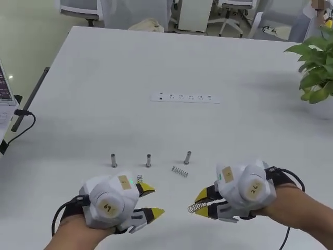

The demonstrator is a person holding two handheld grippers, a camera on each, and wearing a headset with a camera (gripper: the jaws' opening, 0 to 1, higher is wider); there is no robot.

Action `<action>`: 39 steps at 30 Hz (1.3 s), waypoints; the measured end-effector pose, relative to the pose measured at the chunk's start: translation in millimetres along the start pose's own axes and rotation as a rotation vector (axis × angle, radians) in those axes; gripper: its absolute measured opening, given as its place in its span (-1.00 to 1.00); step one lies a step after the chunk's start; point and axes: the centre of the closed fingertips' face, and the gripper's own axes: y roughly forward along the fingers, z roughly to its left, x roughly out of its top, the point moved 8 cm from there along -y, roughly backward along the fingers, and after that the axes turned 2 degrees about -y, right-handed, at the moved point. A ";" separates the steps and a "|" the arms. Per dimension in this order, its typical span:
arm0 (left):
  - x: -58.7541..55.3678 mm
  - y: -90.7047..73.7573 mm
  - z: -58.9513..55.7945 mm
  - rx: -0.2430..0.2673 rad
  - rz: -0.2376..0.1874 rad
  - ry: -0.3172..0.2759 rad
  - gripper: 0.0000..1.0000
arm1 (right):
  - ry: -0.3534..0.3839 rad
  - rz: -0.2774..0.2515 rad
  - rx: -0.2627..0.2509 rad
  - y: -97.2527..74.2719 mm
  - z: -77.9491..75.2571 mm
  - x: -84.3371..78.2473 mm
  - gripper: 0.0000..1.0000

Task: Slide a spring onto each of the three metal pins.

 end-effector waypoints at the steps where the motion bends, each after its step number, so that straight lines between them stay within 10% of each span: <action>1: -2.0 -3.5 3.4 0.018 -0.005 -0.016 -0.52 | 0.000 0.004 -0.002 -0.2 -2.1 -1.0 -0.83; 39: -52.1 -88.0 51.4 0.350 -0.062 -0.285 0.00 | 0.024 0.048 0.015 34.2 -65.9 20.0 -0.83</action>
